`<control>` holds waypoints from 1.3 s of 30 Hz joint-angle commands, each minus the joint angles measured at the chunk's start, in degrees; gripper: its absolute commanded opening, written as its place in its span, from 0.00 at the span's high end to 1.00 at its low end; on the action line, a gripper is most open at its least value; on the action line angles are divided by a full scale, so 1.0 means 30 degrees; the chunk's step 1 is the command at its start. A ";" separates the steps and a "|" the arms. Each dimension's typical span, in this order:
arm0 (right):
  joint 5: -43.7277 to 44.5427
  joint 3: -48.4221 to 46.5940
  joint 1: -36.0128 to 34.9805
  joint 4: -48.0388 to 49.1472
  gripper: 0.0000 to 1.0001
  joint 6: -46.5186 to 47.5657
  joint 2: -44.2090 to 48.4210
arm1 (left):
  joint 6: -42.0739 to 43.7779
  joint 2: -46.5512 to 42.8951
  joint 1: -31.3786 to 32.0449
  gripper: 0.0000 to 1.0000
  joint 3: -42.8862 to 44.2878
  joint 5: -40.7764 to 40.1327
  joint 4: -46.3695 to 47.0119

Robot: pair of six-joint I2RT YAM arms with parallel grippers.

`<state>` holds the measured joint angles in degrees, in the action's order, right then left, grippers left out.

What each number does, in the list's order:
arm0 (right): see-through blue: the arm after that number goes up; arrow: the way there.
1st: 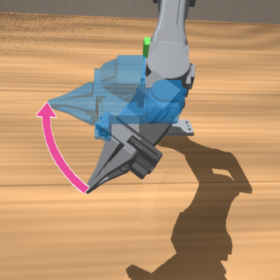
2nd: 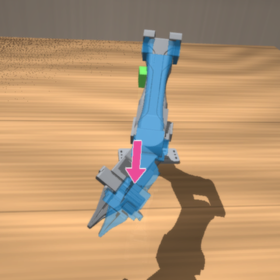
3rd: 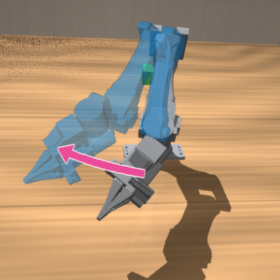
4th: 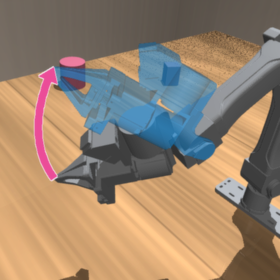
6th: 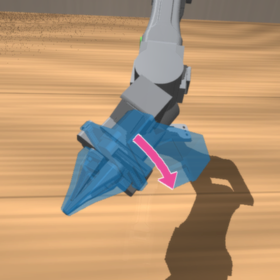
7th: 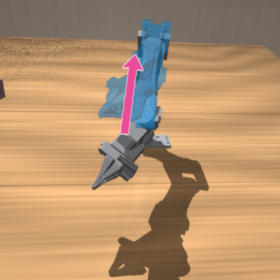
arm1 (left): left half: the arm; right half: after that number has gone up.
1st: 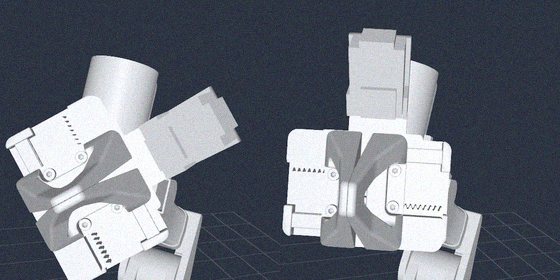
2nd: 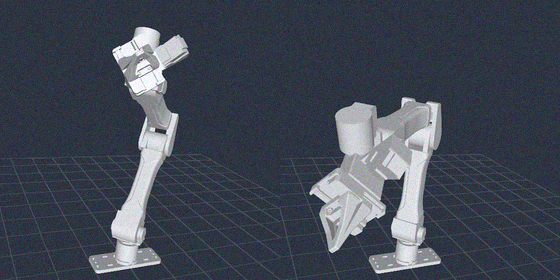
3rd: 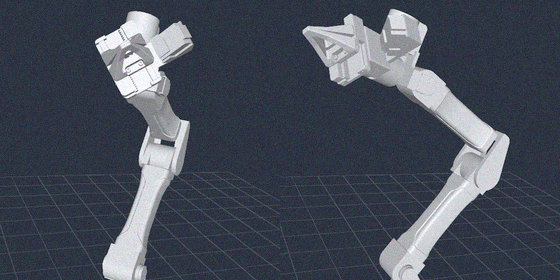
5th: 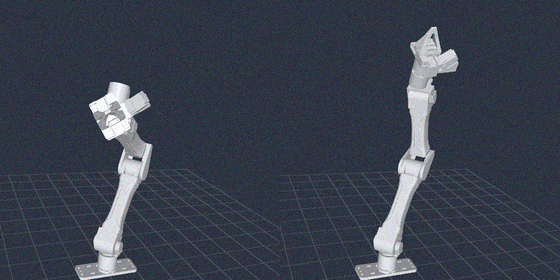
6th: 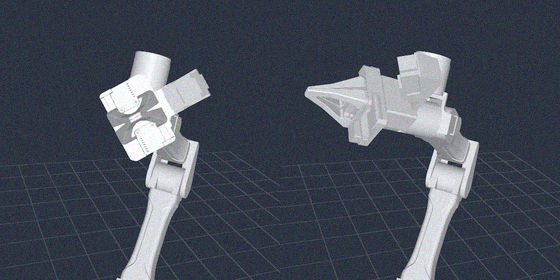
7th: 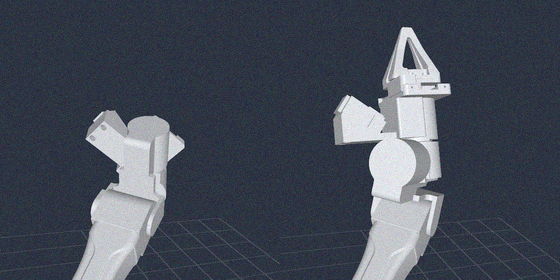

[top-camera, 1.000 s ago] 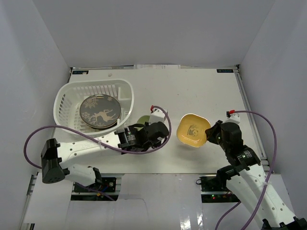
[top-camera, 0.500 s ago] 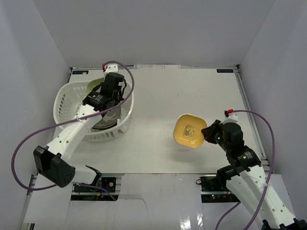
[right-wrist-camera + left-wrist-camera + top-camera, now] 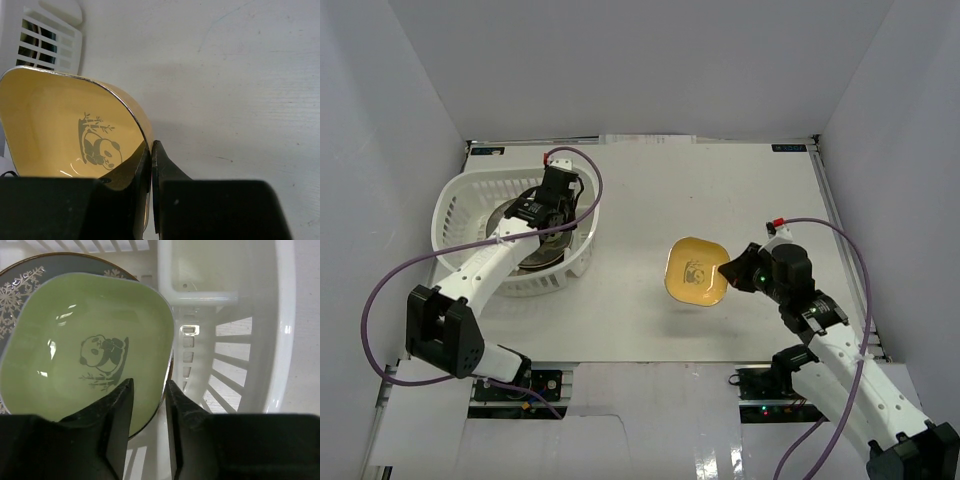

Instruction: Place the plates into the plastic bin on the countertop

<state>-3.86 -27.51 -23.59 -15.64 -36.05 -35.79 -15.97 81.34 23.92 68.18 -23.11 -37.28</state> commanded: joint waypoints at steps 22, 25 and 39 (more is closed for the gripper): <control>0.2985 -1.6310 -0.8365 0.5537 0.92 0.0504 -1.7798 | -0.2089 -1.3511 -0.0210 0.02 0.0302 0.5683 0.4486; 0.2693 -2.0410 -0.8804 0.4285 0.92 0.0767 -2.1108 | -0.2178 -1.4716 -0.0210 0.02 -0.0109 0.5829 0.4516; 0.3834 -3.0235 -1.0240 0.1609 0.92 -0.0843 -2.9348 | -0.1709 -1.5950 -0.0211 0.02 -0.0492 0.6240 0.3900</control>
<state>5.78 -114.21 -53.74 -10.66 -36.73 -123.81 -21.67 34.63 23.42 66.00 -5.21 -25.34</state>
